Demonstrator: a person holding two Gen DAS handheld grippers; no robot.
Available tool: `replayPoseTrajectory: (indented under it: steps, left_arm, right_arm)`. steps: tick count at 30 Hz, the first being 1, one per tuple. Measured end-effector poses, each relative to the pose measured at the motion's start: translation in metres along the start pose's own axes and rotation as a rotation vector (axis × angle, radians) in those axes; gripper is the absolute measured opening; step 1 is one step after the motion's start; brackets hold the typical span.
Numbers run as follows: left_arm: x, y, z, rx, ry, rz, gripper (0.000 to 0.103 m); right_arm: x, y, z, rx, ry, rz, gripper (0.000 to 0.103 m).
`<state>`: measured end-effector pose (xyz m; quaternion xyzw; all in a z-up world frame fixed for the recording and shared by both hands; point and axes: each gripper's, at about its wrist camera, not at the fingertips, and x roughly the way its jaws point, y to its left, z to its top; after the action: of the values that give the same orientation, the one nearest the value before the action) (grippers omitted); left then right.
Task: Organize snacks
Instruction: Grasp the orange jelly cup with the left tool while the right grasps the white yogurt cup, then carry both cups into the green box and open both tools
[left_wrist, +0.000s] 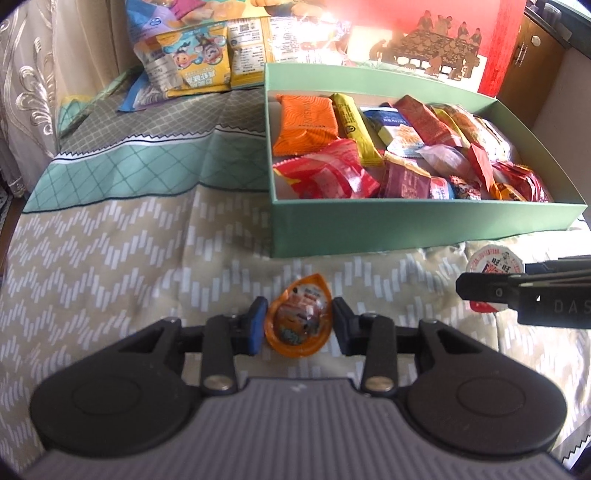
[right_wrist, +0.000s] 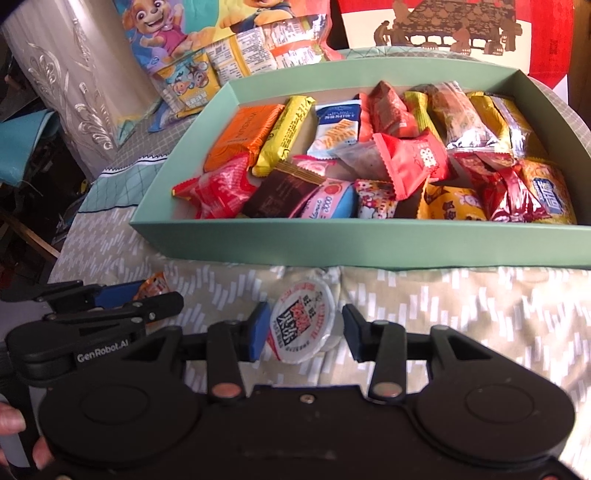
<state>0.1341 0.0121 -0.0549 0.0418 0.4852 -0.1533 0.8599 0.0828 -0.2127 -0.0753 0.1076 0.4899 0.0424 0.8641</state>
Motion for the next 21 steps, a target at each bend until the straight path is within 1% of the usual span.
replayPoseTrajectory:
  steps: [5,9,13,15,18,21]
  left_arm:
    - [-0.019,-0.001,-0.002,-0.002,-0.014,-0.014,0.037]
    - [-0.039,-0.004,0.007,0.0,-0.046,-0.031,0.037]
    - [-0.052,-0.011,0.031,0.007,-0.089,-0.046,0.037]
    - [-0.053,-0.016,0.048,0.007,-0.108,-0.054,0.037]
    - [-0.047,-0.027,0.073,0.02,-0.127,-0.065,0.037]
    - [-0.033,-0.038,0.095,0.022,-0.121,-0.073,0.037]
  right_arm:
    - [-0.016,-0.005,-0.002,0.011,-0.016,0.016,0.042]
    - [-0.037,-0.01,0.005,0.016,-0.054,0.035,0.042]
    - [-0.052,-0.016,0.026,0.036,-0.099,0.056,0.042]
    - [-0.055,-0.018,0.038,0.043,-0.117,0.061,0.042]
    - [-0.056,-0.02,0.059,0.046,-0.139,0.061,0.042]
    - [-0.051,-0.023,0.081,0.06,-0.141,0.067,0.042]
